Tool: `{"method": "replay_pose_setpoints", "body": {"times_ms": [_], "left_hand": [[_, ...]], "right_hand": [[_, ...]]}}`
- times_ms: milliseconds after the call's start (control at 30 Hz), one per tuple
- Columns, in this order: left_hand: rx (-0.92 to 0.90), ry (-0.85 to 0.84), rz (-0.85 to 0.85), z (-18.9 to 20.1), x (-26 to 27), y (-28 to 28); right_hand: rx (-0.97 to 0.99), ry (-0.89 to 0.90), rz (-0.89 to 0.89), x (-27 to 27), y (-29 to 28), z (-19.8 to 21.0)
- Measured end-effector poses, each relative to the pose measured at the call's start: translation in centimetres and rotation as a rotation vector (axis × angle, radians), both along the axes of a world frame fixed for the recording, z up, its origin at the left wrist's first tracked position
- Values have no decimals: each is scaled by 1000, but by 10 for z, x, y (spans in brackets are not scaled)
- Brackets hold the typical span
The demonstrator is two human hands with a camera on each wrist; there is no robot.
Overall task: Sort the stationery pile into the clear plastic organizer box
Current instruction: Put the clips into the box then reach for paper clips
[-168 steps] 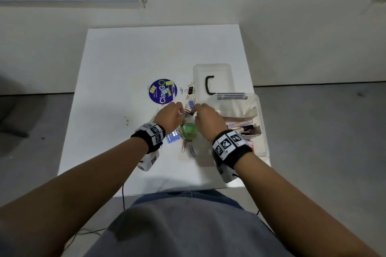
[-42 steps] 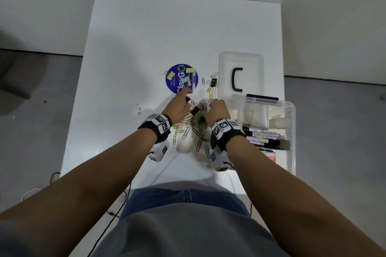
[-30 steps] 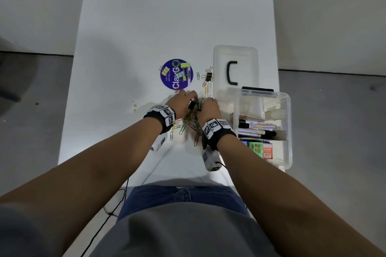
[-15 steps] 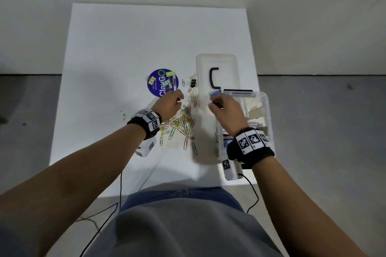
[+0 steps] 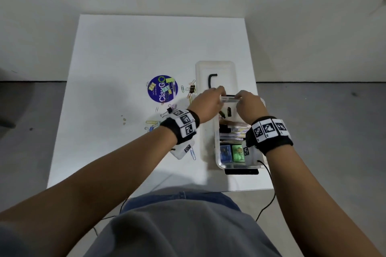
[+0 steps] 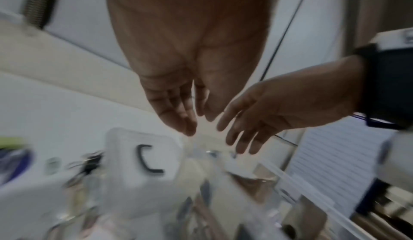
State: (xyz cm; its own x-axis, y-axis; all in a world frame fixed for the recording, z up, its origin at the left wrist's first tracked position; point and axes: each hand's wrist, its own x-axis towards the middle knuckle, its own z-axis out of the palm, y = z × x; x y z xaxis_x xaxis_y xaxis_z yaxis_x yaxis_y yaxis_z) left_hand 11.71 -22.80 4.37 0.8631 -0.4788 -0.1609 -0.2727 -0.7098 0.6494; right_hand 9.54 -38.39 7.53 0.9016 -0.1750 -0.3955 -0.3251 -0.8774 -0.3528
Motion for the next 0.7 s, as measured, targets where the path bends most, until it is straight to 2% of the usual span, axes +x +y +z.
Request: {"method": "replay_pose_setpoints", "body": {"times_ms": [67, 200, 333, 433, 567, 633, 700], "left_hand": [[5, 19, 112, -11, 12, 28], [216, 94, 246, -50, 49, 89], [346, 107, 240, -79, 78, 133], [452, 119, 235, -91, 87, 144], [604, 169, 308, -99, 96, 148], [614, 206, 377, -104, 96, 153], [607, 165, 403, -110, 89, 155]], "right_hand": [[66, -73, -16, 9, 17, 2], [164, -64, 94, 41, 72, -8], [170, 17, 171, 71, 123, -35], [106, 122, 177, 85, 140, -61], [8, 193, 190, 97, 139, -93], [-30, 206, 206, 100, 140, -103], [-48, 208, 209, 97, 145, -110]]}}
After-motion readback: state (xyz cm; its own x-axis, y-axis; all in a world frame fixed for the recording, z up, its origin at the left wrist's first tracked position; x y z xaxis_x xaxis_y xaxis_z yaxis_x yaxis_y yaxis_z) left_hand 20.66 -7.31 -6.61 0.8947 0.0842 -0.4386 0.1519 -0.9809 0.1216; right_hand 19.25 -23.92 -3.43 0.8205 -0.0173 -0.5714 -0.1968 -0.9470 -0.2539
